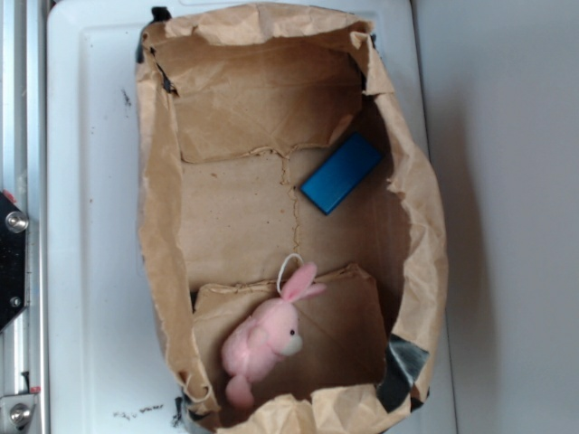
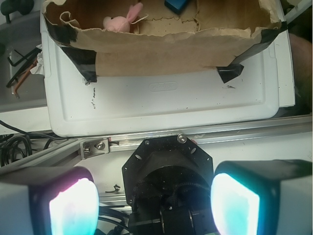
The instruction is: Grab the pink bunny.
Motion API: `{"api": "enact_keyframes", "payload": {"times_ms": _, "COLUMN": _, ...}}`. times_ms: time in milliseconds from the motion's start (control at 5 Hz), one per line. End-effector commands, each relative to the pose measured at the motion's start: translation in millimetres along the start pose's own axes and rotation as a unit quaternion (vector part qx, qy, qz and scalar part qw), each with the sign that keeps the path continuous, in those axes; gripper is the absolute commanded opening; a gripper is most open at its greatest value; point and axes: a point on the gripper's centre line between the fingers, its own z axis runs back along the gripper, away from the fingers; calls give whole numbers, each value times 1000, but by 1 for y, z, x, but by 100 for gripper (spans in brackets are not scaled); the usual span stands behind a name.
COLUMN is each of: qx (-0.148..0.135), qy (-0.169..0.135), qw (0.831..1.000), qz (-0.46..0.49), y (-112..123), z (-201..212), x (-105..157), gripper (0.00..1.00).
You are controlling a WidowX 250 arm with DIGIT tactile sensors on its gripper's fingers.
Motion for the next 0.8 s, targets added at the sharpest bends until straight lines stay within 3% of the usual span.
{"api": "enact_keyframes", "payload": {"times_ms": 0, "qx": 0, "qy": 0, "qw": 1000, "qz": 0, "y": 0, "z": 0, "x": 0, "gripper": 100}}
{"api": "enact_keyframes", "payload": {"times_ms": 600, "qx": 13, "qy": -24, "qw": 999, "qz": 38, "y": 15, "z": -10, "x": 77, "gripper": 100}}
